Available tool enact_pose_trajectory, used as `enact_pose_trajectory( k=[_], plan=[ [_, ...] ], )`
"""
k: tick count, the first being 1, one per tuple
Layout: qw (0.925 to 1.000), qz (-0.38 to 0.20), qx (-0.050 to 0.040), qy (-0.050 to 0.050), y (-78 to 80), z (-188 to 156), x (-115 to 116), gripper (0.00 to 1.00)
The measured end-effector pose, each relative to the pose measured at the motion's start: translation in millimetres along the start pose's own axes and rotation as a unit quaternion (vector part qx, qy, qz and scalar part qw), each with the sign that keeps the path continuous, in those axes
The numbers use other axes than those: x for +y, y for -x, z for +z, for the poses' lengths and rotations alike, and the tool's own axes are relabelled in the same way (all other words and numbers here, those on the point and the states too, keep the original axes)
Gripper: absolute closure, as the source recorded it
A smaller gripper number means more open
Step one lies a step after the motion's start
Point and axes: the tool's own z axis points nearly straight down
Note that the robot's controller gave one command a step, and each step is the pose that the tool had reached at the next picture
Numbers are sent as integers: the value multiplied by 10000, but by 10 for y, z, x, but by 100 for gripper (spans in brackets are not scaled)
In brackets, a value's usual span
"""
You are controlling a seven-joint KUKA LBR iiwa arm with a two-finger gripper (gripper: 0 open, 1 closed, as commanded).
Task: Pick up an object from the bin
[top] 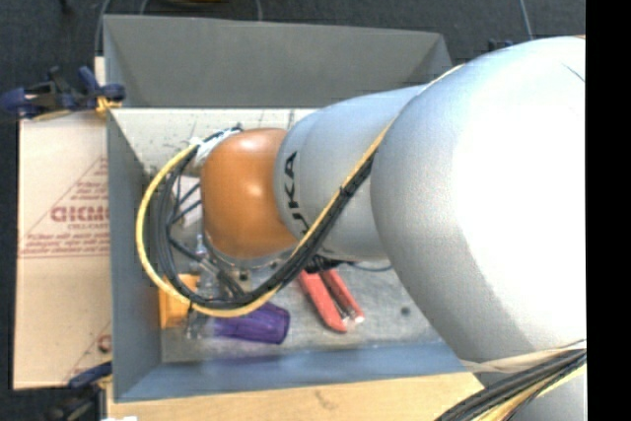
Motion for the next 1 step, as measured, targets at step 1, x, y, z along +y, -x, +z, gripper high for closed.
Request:
enact_pose_trajectory(
  k=[1],
  plan=[
    [10000,1,24,-15,-14,-38,-9,100]
  ],
)
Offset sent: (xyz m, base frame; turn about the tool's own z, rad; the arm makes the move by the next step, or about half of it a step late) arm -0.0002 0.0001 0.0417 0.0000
